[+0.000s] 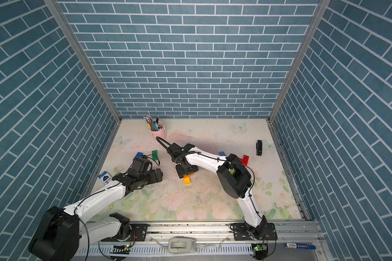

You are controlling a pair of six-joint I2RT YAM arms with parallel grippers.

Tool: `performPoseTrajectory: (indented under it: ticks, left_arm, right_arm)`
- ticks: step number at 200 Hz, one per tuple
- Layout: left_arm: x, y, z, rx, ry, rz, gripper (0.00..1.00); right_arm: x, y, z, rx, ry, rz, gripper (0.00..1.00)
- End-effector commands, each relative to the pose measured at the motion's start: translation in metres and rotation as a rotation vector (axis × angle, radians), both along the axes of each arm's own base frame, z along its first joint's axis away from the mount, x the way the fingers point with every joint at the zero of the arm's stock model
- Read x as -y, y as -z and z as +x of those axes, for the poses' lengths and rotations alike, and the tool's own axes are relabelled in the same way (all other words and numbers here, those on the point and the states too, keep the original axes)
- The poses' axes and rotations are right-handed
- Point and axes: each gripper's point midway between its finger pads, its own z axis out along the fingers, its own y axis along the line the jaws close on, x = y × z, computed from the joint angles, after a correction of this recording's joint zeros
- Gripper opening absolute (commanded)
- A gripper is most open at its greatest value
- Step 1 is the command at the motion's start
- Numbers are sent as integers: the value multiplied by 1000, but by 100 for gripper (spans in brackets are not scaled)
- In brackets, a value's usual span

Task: Assemble a rectangle with lego
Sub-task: Assemble the lego brick with the lego brick.

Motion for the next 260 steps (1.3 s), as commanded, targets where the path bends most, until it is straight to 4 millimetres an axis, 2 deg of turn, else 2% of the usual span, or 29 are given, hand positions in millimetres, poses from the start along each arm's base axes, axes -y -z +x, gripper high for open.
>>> performPoseTrajectory:
  ticks: [1,204,256,257,260]
  left_arm:
    - [-2,8,-4,-19,9,8,98]
    - [-2,7,-4,-13,10,6,98]
    - [-3,7,-5,-13,10,6,98]
    - [-3,7,-5,-14,10,6,98]
    - [-3,7,-5,-12,10,5,98]
  right_arm:
    - [-1,-1,4,-3,-18,-8,28]
    - [2,17,2,-46,-28,-36,25]
    - [9,17,0,-72,-26,-68,19]
    - [11,26,-1,-86,-26,-88,18]
    - [12,29,-2,-93,-26,-95,18]
